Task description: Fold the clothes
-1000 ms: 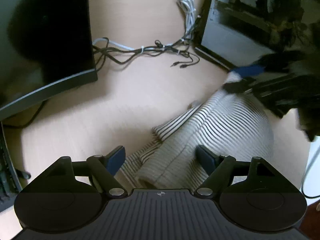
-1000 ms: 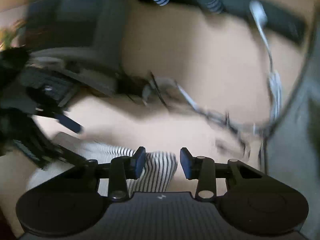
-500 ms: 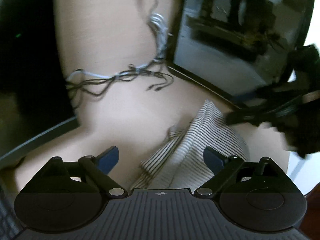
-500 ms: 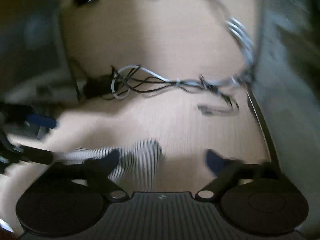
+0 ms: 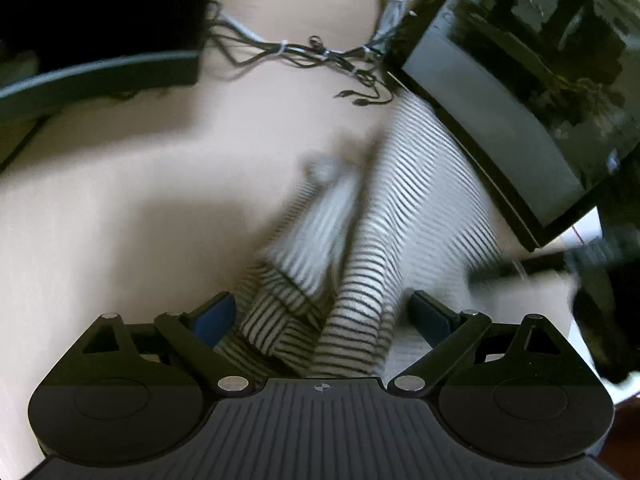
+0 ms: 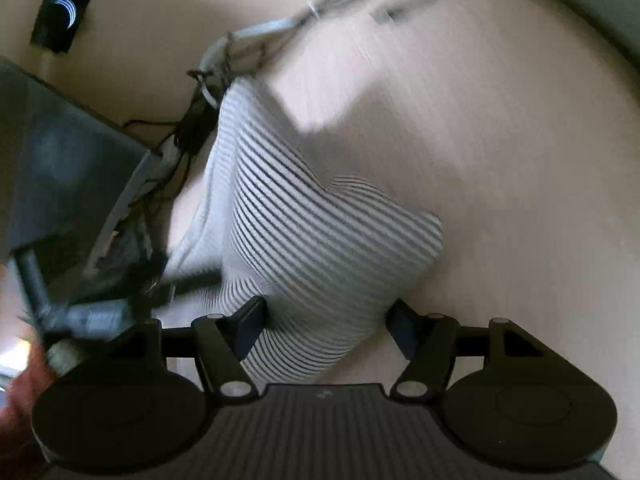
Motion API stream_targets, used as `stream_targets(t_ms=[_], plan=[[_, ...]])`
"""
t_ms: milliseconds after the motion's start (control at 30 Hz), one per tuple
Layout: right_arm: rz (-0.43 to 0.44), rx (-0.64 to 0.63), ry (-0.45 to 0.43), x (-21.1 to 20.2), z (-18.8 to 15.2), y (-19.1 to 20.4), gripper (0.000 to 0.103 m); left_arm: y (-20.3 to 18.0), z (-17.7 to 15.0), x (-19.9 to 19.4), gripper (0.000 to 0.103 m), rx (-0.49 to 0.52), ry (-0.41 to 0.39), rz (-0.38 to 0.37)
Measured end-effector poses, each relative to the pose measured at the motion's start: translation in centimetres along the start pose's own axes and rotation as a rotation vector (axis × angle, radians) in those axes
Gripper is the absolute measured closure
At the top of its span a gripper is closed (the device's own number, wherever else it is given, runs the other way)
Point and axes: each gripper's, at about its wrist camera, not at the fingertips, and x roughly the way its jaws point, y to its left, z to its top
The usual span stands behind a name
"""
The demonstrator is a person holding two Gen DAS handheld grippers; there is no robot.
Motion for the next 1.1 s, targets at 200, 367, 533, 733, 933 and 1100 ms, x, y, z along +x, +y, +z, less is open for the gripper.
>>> stream_targets(t_ms=[200, 367, 533, 733, 933, 1100], plan=[[-0.11, -0.289, -0.115, 1.5, 3.8, 3.9, 0.036, -1.8, -2.2, -0.3, 0.007, -0.055, -0.017, -0.033], [-0.115, -0.424, -0.21, 0.0, 3.0, 5.6, 0.016, -5.4, -3.4, 0.2, 0.007, -0.021, -0.03, -0.132], [-0.119, -0.558, -0.305, -1.4, 2.2, 7.2, 0.014, -4.2, -4.2, -3.4, 0.005, -0.054, -0.099, -0.053], [-0.133, -0.859, -0.333, -1.3, -4.4, 9.4, 0.014, 1.9, -5.1, -7.3, 0.005, -0.34, -0.191, 0.166], [-0.233, -1.05, -0.3, 1.6, -7.0, 10.1, 0.037, 3.0, -4.2, -8.5, 0.005, -0.386, -0.238, 0.239], [-0.281, -1.054, -0.349, 1.0, -6.4, 9.6, 0.05, 3.1, -5.4, -8.2, 0.005, -0.405, -0.239, 0.239]])
